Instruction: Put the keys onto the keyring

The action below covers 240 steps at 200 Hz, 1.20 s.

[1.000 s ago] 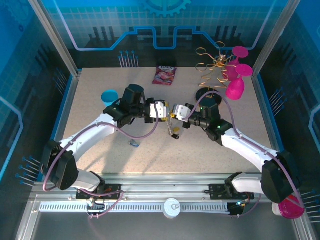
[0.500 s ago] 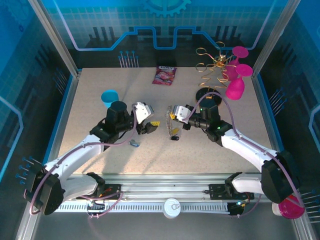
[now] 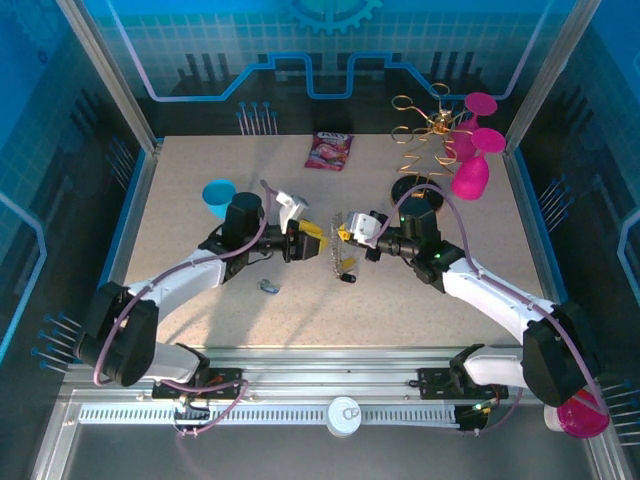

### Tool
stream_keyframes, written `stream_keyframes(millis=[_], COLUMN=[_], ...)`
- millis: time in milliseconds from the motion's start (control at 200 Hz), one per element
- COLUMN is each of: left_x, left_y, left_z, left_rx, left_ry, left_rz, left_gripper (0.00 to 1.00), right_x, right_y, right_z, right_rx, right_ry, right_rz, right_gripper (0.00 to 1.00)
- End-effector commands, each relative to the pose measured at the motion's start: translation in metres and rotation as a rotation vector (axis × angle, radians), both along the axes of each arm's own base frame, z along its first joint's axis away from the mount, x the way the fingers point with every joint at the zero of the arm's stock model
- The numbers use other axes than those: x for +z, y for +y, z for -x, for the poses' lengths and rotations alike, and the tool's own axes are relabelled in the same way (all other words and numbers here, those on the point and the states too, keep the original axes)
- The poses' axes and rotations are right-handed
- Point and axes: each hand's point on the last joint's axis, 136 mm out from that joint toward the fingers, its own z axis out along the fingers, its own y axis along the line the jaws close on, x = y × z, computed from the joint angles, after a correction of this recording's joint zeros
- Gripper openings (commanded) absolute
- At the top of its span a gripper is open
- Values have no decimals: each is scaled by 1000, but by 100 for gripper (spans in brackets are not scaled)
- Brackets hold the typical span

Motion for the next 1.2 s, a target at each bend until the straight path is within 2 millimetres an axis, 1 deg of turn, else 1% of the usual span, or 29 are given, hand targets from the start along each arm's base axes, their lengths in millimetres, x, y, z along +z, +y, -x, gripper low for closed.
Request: stream_keyframes(millis=[0,90,360,580,715,926,961,1011,1021,1046,1076,1116,1196], left_x=[23,22,15,14,16,19,18,17,17,16,13,9,-8], left_y=[-8,-10,-14,-14,-13,-16,-16,-16,-16,-16,-16,-17,-20], left_z=[7,6,4,6,6,4,5,6,6,7,9,13,25], left_rx=[-85,-92,-111,-114,-112,-118,-119,-119,-118,-113,-110,-113,-153], left_ry=[7,17,30,3,-16,-48,-59,-86,-92,-114,-141,-197,-349], left_rz=[91,95,92,87,86,84,77,55,48,29,-1,-58,-217], left_gripper=[45,44,34,17,14,2,0,0,0,0,0,0,0], right_x=[13,13,14,14,14,11,12,14,15,17,20,24,22], right_y=[10,11,17,19,18,17,16,12,11,7,1,-10,-34], right_z=[6,8,9,9,10,12,10,6,4,1,-5,-13,-24], right_rx=[46,57,71,73,73,67,55,19,4,-27,-78,-161,-317], right_ry=[-31,-29,-26,-21,-17,-7,-4,11,17,39,72,142,335], right_rz=[-29,-29,-32,-32,-30,-30,-36,-58,-65,-85,-113,-161,-251], right_gripper=[0,0,0,0,0,0,0,0,2,14,23,32,45])
